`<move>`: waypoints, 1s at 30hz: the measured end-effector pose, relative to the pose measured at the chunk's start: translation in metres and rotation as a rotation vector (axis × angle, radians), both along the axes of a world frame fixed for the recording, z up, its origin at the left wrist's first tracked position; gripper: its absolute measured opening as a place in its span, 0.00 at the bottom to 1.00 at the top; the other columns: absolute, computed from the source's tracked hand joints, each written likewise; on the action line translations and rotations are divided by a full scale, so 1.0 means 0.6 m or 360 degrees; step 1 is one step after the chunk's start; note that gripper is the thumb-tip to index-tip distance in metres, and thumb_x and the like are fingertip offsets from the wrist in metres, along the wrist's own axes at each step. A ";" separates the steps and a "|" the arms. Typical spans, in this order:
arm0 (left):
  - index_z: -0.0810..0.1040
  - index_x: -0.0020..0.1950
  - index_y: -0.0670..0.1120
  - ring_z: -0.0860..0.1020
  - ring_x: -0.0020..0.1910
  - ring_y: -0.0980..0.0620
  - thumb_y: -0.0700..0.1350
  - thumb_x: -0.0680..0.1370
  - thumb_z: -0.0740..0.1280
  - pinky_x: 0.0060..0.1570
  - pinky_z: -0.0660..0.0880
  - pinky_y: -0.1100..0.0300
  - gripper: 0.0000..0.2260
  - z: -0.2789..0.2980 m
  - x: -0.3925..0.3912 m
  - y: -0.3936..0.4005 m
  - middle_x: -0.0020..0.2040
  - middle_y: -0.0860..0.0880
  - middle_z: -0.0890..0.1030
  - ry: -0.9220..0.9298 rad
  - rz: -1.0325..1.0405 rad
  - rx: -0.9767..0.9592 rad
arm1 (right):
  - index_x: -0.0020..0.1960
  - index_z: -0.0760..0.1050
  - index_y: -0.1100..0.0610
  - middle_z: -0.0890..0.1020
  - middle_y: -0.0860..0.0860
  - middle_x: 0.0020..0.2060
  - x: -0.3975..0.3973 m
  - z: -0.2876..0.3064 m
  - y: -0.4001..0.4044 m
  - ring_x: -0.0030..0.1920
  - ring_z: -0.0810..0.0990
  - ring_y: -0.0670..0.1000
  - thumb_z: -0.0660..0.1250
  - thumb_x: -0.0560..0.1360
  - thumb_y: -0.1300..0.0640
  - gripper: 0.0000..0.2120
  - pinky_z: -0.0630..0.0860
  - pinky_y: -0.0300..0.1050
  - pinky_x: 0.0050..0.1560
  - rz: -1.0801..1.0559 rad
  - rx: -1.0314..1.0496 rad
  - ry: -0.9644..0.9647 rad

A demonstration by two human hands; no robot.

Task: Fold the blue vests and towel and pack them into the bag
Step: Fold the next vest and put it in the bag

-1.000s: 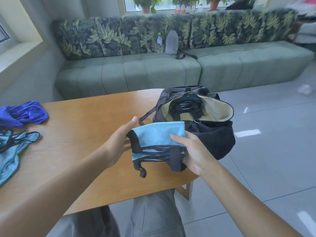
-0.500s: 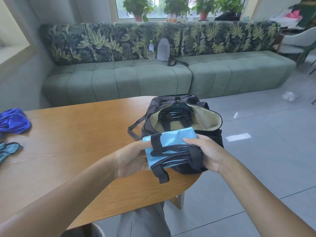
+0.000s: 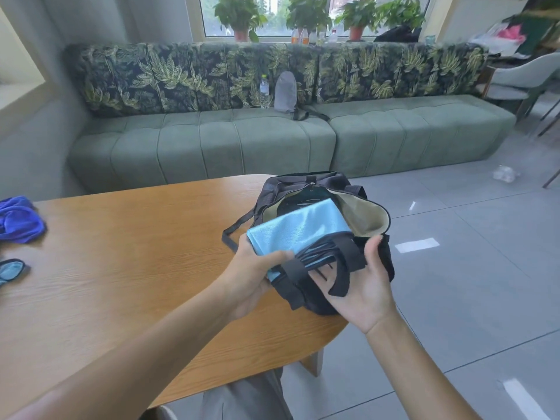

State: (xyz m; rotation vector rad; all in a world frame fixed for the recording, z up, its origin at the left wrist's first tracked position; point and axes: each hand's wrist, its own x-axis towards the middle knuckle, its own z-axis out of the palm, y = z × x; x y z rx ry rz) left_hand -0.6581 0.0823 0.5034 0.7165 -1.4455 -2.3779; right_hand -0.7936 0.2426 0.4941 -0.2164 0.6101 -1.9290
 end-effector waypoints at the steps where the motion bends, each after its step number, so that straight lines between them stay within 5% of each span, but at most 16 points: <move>1: 0.65 0.76 0.49 0.81 0.63 0.40 0.39 0.71 0.80 0.59 0.79 0.40 0.39 0.001 -0.006 0.001 0.68 0.42 0.79 0.0028 0.0009 0.0014 | 0.73 0.71 0.64 0.70 0.63 0.74 0.007 -0.004 -0.002 0.75 0.67 0.64 0.67 0.71 0.30 0.45 0.60 0.61 0.77 -0.0028 -0.0096 -0.0009; 7: 0.66 0.74 0.47 0.82 0.62 0.40 0.40 0.71 0.80 0.56 0.81 0.42 0.36 0.013 -0.034 0.010 0.67 0.42 0.80 0.0117 0.0121 0.0026 | 0.82 0.53 0.60 0.57 0.59 0.80 0.037 -0.009 -0.011 0.81 0.51 0.61 0.72 0.70 0.36 0.52 0.42 0.60 0.80 -0.0077 -0.0486 0.0150; 10: 0.66 0.71 0.50 0.83 0.60 0.42 0.40 0.70 0.81 0.57 0.81 0.39 0.35 0.015 -0.045 0.018 0.65 0.42 0.80 0.0095 0.0233 -0.0028 | 0.79 0.61 0.60 0.67 0.58 0.76 0.061 -0.017 -0.018 0.80 0.59 0.59 0.70 0.78 0.46 0.37 0.55 0.62 0.79 -0.0126 -0.0265 0.0109; 14: 0.68 0.64 0.56 0.81 0.63 0.44 0.51 0.61 0.85 0.56 0.81 0.41 0.37 0.009 -0.048 0.026 0.66 0.45 0.76 -0.0029 0.0285 -0.0368 | 0.72 0.73 0.60 0.79 0.59 0.66 0.074 0.007 -0.028 0.67 0.78 0.59 0.60 0.81 0.40 0.29 0.78 0.58 0.61 -0.0354 -0.0004 -0.0022; 19: 0.68 0.63 0.58 0.81 0.62 0.47 0.49 0.66 0.82 0.53 0.83 0.43 0.32 0.008 -0.053 0.037 0.65 0.45 0.74 0.0039 0.0296 -0.0574 | 0.70 0.76 0.58 0.82 0.60 0.63 0.069 0.033 -0.047 0.63 0.81 0.63 0.66 0.77 0.37 0.30 0.74 0.64 0.66 -0.0411 0.0248 -0.0022; 23: 0.64 0.65 0.53 0.81 0.59 0.48 0.38 0.74 0.78 0.50 0.83 0.52 0.29 0.009 -0.056 0.040 0.61 0.45 0.75 0.0023 0.0174 -0.0834 | 0.65 0.78 0.61 0.85 0.60 0.55 0.040 0.036 -0.056 0.52 0.86 0.64 0.78 0.72 0.46 0.28 0.83 0.59 0.49 -0.0502 0.0602 -0.0052; 25: 0.64 0.65 0.50 0.80 0.57 0.54 0.36 0.74 0.77 0.47 0.83 0.57 0.29 0.011 -0.060 0.039 0.60 0.48 0.73 -0.0003 0.0121 -0.0921 | 0.66 0.76 0.59 0.86 0.60 0.54 0.026 0.031 -0.061 0.50 0.86 0.63 0.80 0.69 0.48 0.30 0.84 0.60 0.48 -0.0615 0.0734 -0.0144; 30: 0.64 0.63 0.49 0.80 0.50 0.62 0.39 0.74 0.77 0.43 0.82 0.60 0.26 0.017 -0.084 0.022 0.57 0.50 0.72 -0.0162 0.0057 -0.1075 | 0.63 0.79 0.61 0.86 0.60 0.52 -0.008 0.021 -0.072 0.50 0.87 0.61 0.70 0.77 0.53 0.18 0.83 0.61 0.52 -0.0665 0.0839 -0.0166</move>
